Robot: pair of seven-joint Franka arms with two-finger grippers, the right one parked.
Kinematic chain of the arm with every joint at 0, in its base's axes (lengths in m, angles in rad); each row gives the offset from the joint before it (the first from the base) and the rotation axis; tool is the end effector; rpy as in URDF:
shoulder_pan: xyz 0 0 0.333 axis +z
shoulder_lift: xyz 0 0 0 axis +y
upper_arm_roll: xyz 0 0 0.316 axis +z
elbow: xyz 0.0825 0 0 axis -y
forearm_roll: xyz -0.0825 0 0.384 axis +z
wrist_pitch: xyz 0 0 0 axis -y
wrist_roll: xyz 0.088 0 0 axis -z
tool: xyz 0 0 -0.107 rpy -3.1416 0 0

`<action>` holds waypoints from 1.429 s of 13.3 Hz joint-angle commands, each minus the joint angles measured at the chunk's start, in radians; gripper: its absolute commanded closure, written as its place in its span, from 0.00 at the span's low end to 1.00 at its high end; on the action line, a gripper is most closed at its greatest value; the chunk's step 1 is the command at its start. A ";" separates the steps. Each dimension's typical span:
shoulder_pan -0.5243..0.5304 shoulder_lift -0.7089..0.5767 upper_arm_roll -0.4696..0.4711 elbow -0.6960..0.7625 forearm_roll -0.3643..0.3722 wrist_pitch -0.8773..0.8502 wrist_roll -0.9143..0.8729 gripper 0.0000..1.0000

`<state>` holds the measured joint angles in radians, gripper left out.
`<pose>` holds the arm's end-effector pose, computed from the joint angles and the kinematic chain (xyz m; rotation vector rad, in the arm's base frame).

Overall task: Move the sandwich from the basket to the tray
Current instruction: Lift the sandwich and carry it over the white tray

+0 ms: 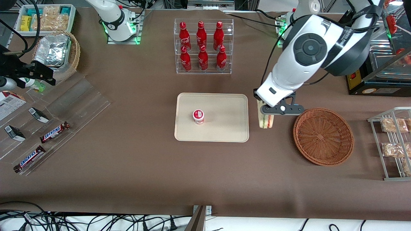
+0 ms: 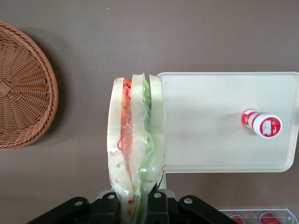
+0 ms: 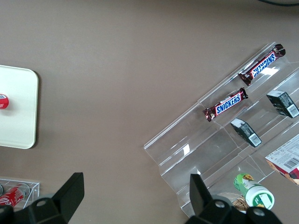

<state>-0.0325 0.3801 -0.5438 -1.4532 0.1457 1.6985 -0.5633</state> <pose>0.5806 -0.2998 0.4866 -3.1373 0.0210 0.1491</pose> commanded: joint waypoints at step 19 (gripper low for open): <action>-0.248 0.332 -0.002 -0.139 0.403 0.308 -0.420 1.00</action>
<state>-0.2636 0.7043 -0.5460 -1.5812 0.5094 2.0015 -0.9535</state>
